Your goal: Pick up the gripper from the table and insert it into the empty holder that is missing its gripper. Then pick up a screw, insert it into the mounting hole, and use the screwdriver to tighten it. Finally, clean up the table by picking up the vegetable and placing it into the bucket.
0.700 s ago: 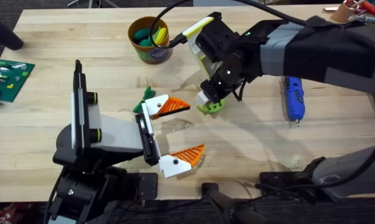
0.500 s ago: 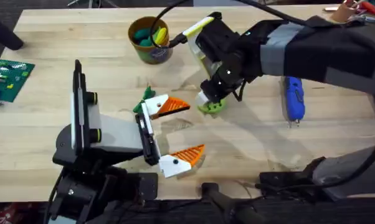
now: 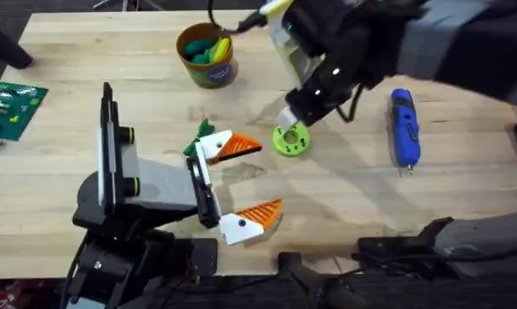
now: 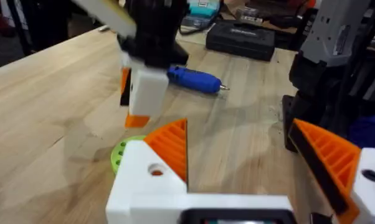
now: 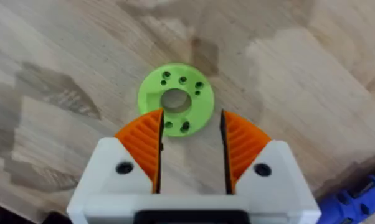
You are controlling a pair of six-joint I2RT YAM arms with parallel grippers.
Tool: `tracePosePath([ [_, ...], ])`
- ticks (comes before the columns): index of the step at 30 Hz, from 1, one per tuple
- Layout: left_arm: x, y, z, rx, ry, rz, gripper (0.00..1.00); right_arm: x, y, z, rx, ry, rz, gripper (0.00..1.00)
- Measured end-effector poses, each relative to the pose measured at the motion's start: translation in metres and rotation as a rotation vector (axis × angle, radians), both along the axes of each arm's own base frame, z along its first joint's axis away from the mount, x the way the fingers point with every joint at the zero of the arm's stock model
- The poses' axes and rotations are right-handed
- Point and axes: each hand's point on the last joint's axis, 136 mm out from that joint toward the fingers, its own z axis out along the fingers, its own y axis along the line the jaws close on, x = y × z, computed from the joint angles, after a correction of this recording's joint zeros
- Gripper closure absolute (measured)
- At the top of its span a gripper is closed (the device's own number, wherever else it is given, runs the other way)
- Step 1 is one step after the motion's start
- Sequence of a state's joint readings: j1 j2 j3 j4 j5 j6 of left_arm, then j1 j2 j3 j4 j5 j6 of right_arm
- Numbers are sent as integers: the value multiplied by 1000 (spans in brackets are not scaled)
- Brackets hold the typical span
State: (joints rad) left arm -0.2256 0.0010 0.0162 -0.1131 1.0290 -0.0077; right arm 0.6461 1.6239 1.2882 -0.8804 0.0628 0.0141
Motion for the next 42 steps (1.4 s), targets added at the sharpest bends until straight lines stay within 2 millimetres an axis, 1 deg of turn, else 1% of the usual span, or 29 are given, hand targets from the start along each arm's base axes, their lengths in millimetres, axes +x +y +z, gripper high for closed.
tracePosePath([
  [2, 0, 0, 0, 0, 0, 0, 14, -2, -6, 10, 1, -4, -6, 510],
  [4, 0, 0, 0, 0, 0, 0, 14, -7, -14, 14, -9, 8, -13, 510],
  [7, 0, 0, 0, 0, 0, 0, 15, -14, -19, 15, -24, 28, -11, 510],
  [13, 0, 0, 0, 0, 0, 0, 15, -15, -20, 13, -31, 38, -8, 510],
  [17, 0, 0, 0, 0, 0, 0, 14, -17, -21, 6, -44, 54, -8, 510],
  [21, 0, 0, 0, 0, 0, 0, 15, -17, -22, -4, -51, 65, -8, 510],
  [29, 0, 0, 0, 0, 0, 0, 14, -24, -26, -25, -80, 112, -27, 510],
  [38, 0, 0, 0, 0, 0, 0, 14, -24, -25, -45, -105, 161, -57, 510],
  [42, 0, 0, 0, 0, -1, 0, 14, -22, -18, -48, -74, 165, -61, 510],
])
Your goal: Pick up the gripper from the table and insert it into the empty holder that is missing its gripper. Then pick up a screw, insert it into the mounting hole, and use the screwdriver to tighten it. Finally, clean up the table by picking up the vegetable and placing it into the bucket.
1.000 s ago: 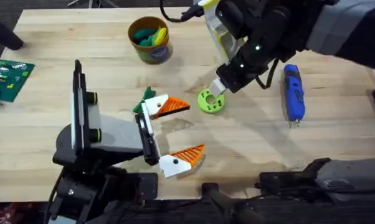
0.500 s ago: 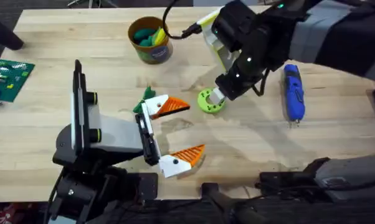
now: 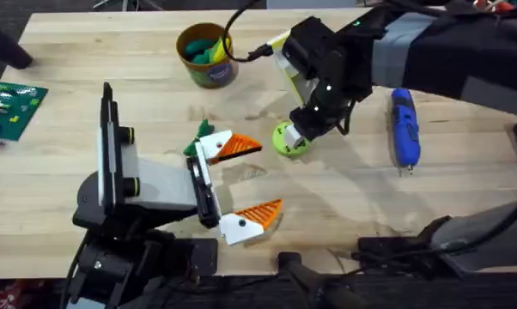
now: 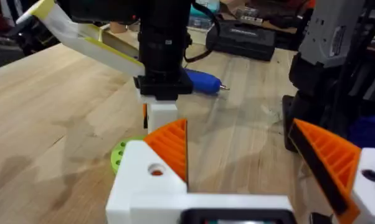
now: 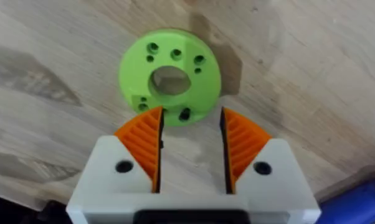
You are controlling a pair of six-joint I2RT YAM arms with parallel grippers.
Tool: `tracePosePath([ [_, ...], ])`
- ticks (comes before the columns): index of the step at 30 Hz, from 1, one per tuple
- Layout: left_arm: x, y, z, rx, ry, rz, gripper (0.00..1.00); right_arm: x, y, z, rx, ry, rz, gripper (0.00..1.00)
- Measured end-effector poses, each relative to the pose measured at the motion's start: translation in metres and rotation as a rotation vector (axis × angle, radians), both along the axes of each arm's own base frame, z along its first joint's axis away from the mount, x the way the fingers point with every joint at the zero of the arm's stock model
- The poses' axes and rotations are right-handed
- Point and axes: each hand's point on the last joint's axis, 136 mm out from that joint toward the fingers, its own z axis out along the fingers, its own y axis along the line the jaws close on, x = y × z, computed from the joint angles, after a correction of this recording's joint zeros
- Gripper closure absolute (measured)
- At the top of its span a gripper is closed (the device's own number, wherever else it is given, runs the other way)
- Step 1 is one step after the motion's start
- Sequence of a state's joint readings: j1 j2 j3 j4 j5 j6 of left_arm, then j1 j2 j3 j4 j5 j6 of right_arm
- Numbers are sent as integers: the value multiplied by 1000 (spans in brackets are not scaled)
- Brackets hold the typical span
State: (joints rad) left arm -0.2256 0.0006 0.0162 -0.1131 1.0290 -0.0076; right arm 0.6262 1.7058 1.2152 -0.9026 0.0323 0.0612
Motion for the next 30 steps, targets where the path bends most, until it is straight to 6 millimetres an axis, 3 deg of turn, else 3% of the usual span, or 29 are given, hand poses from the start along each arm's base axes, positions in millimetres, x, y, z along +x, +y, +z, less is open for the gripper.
tracePosePath([
  [20, 0, 0, 0, 0, 0, 0, 15, -4, 6, -10, 16, 43, -13, 510],
  [30, 0, 0, 0, 0, 0, 0, 15, -2, 7, -10, 21, 37, -16, 595],
])
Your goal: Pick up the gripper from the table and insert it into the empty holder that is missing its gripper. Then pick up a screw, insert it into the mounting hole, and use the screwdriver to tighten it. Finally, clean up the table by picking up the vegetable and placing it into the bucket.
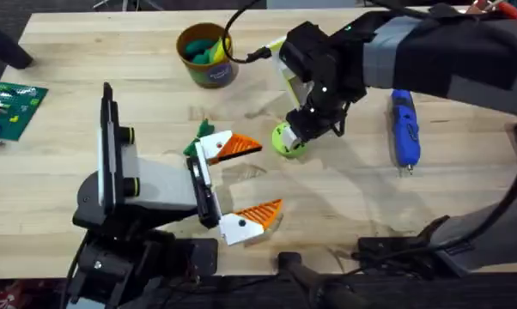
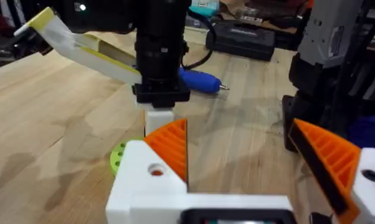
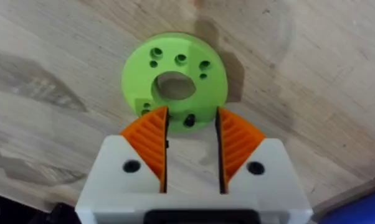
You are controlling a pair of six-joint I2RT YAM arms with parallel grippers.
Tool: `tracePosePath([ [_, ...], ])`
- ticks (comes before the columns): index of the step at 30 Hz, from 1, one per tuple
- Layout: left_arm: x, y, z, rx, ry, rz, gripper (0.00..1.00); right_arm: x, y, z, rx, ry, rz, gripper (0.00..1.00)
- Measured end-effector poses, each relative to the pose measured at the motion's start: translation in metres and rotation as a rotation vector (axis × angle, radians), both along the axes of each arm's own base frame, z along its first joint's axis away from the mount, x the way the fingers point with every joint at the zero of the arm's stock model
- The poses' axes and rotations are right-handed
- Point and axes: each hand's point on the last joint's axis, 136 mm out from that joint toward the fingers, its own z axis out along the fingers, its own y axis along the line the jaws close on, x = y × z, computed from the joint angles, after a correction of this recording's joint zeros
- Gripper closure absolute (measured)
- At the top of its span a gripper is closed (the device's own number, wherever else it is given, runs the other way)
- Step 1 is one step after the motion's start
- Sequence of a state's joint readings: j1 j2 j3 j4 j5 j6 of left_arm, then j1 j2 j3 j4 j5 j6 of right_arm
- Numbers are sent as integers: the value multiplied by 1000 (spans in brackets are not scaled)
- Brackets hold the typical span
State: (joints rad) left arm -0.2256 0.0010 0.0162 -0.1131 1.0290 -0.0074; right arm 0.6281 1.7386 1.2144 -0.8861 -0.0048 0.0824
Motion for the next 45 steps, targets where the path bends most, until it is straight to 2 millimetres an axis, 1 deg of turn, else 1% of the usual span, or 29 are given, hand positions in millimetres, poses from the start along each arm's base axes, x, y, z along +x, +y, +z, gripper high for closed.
tracePosePath([
  [6, 0, 0, 0, 0, 0, 0, 15, 0, 0, 0, 1, -1, 0, 626],
  [15, 0, 0, 0, 0, 0, 0, 15, -3, 4, 0, 1, -1, 14, 634],
  [20, 0, 0, 0, 0, 0, 0, 15, -6, 8, 0, 1, -1, 29, 682],
  [34, 0, 0, 0, 0, 0, 0, 14, -4, 7, 0, -5, -7, 29, 696],
  [41, 0, 0, 0, 0, 0, 0, 15, -4, 6, 0, -7, -9, 29, 774],
  [43, 0, 0, 0, 0, 0, 0, 14, -4, 6, 0, -8, -9, 29, 806],
  [44, 0, 0, 0, 0, 0, 0, 15, -4, 6, 0, -8, -9, 31, 848],
  [45, 0, 0, 0, 0, 0, 0, 15, -4, 6, 0, -8, -9, 31, 862],
])
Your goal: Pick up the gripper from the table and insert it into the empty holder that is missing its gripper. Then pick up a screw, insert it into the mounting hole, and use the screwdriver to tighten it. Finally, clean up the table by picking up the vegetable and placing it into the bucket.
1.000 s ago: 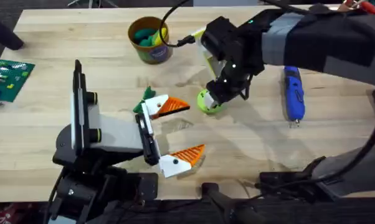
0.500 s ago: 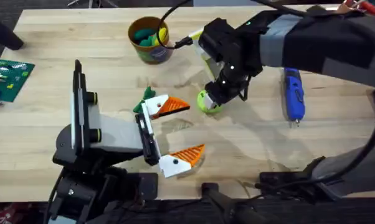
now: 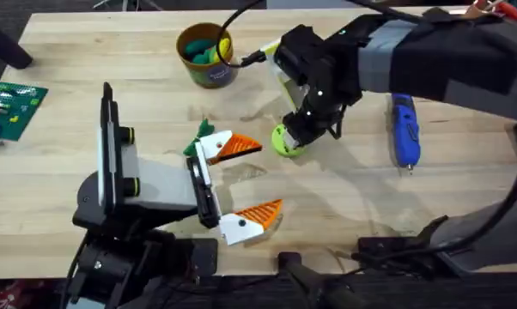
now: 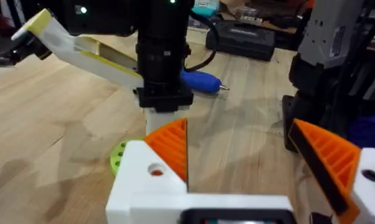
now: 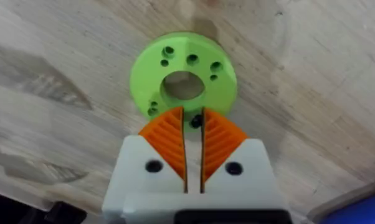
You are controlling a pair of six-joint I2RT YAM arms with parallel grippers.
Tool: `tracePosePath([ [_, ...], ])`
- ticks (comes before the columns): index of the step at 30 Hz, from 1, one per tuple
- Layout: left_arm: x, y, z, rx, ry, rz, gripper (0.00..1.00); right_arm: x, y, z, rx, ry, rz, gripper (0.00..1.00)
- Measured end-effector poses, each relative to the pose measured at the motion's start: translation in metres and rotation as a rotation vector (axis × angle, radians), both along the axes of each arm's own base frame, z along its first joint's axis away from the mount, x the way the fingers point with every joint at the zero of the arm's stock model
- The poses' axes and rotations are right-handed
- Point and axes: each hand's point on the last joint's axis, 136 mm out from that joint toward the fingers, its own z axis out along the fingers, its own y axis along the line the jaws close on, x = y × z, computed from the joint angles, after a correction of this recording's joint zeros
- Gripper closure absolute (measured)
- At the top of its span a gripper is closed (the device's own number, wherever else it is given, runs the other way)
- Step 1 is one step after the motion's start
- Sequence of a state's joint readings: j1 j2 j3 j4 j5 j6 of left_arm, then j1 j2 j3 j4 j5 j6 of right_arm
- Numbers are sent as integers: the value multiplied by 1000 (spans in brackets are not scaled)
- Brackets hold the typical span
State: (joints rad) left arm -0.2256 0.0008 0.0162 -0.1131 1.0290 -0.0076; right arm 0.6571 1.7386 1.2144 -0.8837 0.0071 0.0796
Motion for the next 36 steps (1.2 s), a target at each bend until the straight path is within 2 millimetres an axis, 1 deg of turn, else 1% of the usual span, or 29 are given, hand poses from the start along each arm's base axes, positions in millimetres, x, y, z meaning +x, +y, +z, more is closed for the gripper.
tracePosePath([
  [3, 0, 0, 0, 0, 0, 0, 14, 0, 0, 0, 0, 0, 0, 925],
  [5, 0, 0, 0, 0, 0, 0, 14, 0, 0, 0, 0, 0, 3, 986],
  [6, 0, 0, 0, 0, 0, 0, 14, 0, 0, 0, 0, 0, 1, 991],
  [22, 0, 0, 0, 0, 0, 0, 14, 0, 0, 0, 0, 0, 1, 995],
  [25, 0, 0, 0, 0, 0, 0, 15, -1, -1, 3, -6, 7, 1, 995],
  [27, 0, 0, 0, 0, 0, 0, 14, 0, 0, 9, -5, 7, 1, 995],
  [29, 0, 0, 0, 0, 0, 0, 14, 1, 0, 21, -10, 12, 0, 995],
  [32, 0, 0, 0, 0, 0, 0, 14, 6, 4, 47, 8, -11, 0, 995],
  [36, 0, 0, 0, 0, 0, 0, 15, 14, 10, 86, 44, -58, 4, 995],
])
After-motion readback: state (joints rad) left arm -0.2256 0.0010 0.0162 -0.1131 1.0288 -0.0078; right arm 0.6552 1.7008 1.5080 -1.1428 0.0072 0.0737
